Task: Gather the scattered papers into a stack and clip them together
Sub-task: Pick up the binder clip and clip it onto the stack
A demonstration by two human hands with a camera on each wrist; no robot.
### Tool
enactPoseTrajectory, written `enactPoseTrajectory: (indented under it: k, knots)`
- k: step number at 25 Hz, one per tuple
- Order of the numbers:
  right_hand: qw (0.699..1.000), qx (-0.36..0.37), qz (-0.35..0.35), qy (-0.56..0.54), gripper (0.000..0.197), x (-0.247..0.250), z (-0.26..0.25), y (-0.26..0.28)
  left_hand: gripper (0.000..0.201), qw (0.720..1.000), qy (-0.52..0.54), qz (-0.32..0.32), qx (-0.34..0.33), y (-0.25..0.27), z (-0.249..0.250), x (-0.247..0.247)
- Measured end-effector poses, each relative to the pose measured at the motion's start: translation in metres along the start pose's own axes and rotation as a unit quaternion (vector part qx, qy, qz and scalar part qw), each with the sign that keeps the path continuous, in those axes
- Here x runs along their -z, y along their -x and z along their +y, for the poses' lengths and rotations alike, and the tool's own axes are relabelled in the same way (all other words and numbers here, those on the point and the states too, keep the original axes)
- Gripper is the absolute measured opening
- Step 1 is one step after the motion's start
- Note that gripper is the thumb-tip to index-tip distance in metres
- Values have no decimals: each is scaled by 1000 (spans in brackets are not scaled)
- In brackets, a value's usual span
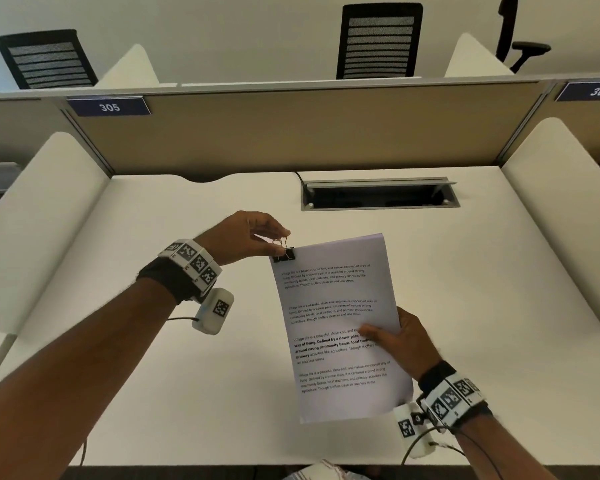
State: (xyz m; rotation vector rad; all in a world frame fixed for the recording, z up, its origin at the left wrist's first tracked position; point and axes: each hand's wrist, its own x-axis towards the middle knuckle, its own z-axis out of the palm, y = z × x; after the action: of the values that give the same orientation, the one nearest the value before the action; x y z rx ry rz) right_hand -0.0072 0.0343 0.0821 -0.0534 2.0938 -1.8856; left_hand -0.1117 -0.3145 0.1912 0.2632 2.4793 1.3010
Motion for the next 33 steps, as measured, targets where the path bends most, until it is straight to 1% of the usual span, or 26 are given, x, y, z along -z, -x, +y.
enactPoseTrajectory:
  k: [2,3,5,7,9,11,12,13,15,16,17,20,24,29,33]
  knots:
    - [1000,5,12,-5,27,0,0,-2,52,999,32,27,3,-1,-6,-11]
    - [1000,7,17,-8,28,0,1,-4,58,998,52,45,6,0,-12,-18]
    - [1000,9,24,-12,29,0,2,-6,62,993,82,79,23,3,-24,-36]
    - [999,5,35,-18,32,1,4,-9,61,981,152,104,60,7,-39,-62]
    - [999,0,43,-20,33,1,6,-12,65,958,247,108,100,16,-52,-90]
    - [999,-5,47,-16,35,1,9,-16,73,936,311,90,136,25,-63,-115]
    - [999,-11,50,-15,37,0,10,-18,74,930,328,76,147,30,-68,-127]
    - [998,-16,53,-12,37,0,12,-21,67,926,337,66,156,35,-70,-138]
    - [998,-27,51,-6,38,-1,16,-27,38,922,342,70,170,43,-76,-157]
    - [998,-33,46,-3,39,-2,19,-31,29,923,334,76,177,47,-80,-164]
    - [998,-39,40,-2,40,-3,21,-34,26,926,322,79,182,50,-83,-169]
    - [998,-57,27,8,41,-5,31,-44,24,934,289,81,194,53,-90,-176]
    - [996,-75,19,37,41,-11,38,-60,23,934,269,99,212,44,-96,-172]
    - [994,-94,27,48,29,-11,39,-97,22,931,261,125,222,15,-104,-160]
    - [991,-115,19,69,29,-6,49,-131,23,932,244,135,230,-15,-113,-149]
